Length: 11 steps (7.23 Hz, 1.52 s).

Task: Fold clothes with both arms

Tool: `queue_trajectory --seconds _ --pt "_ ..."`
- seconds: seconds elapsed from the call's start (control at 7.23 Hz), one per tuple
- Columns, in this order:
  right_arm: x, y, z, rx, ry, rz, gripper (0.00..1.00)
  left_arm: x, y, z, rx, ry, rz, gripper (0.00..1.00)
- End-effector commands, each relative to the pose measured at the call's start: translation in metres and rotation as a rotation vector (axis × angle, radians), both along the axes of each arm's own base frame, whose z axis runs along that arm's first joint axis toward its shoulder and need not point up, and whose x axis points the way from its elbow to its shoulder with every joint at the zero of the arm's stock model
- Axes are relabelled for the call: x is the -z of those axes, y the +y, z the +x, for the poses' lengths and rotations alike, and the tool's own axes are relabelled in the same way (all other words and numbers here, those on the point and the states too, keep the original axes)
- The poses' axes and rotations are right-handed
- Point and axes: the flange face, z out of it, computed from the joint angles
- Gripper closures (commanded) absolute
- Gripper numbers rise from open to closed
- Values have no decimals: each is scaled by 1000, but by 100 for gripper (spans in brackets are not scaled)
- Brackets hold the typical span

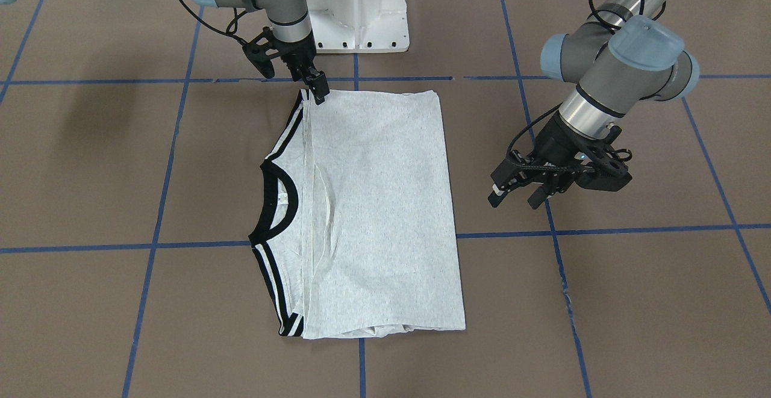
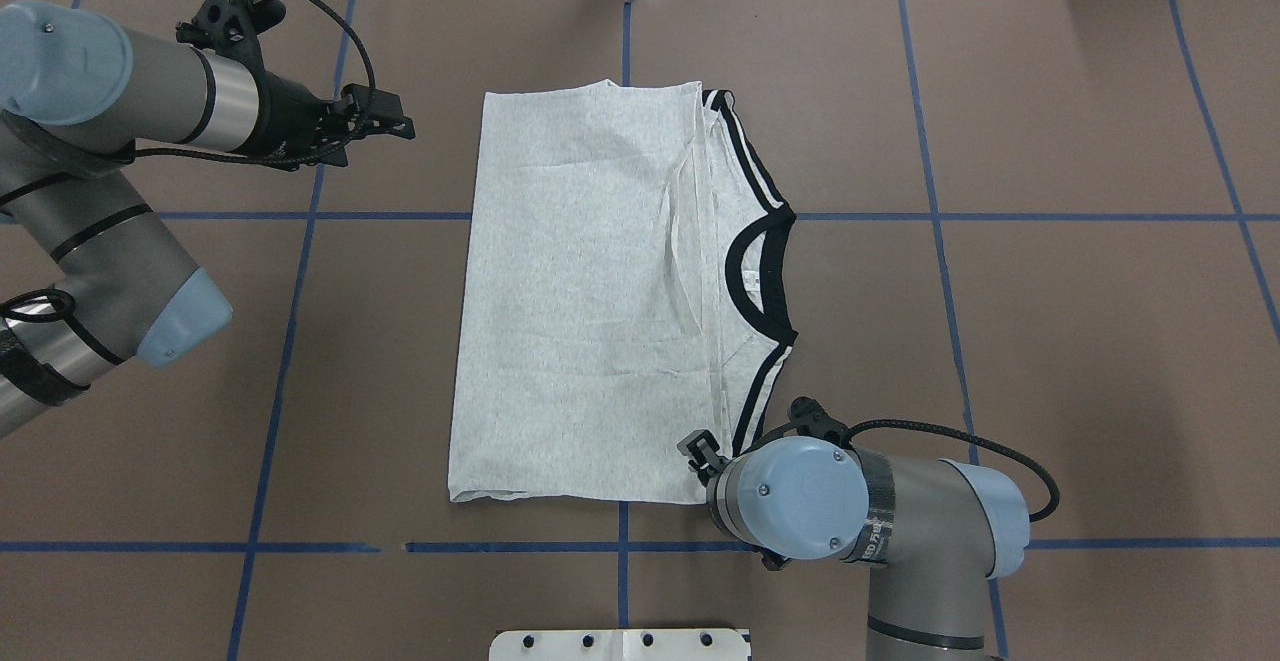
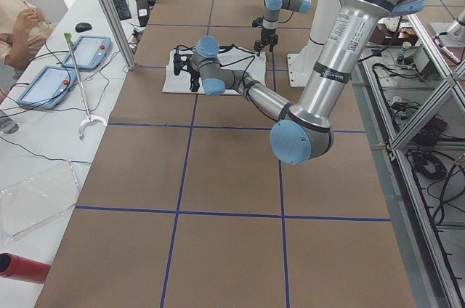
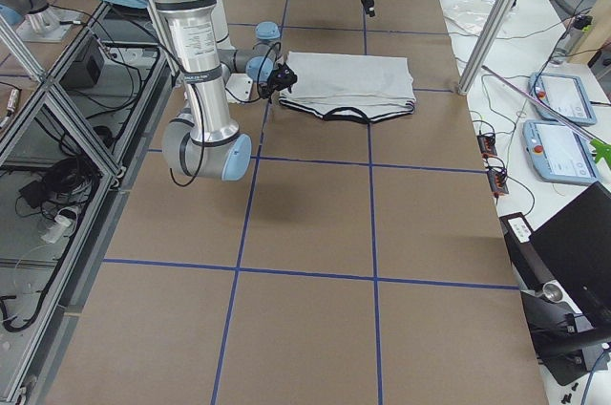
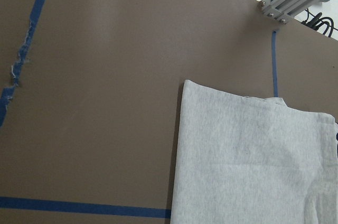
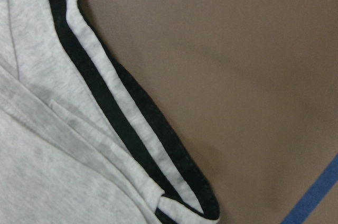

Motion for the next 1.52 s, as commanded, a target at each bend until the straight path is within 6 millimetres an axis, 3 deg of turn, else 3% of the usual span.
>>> queue_trajectory --seconds 0.0,0.28,0.69,0.83,1.11,1.38 --pt "1 0 0 -6 -1 -1 34 -6 1 -3 14 -10 -1 0" --pt "0 -9 4 -12 0 0 100 -10 4 -5 14 -13 -4 0" --pt "13 -13 14 -20 -28 1 100 -6 5 -5 10 -7 -2 0" --pt "17 -12 18 -22 -36 -1 100 3 12 -3 20 30 -41 0" --pt "21 -5 44 -18 -63 2 100 20 102 22 -46 150 -193 0" --pt "19 -3 54 -12 -66 -5 100 11 185 48 -39 181 -322 1"
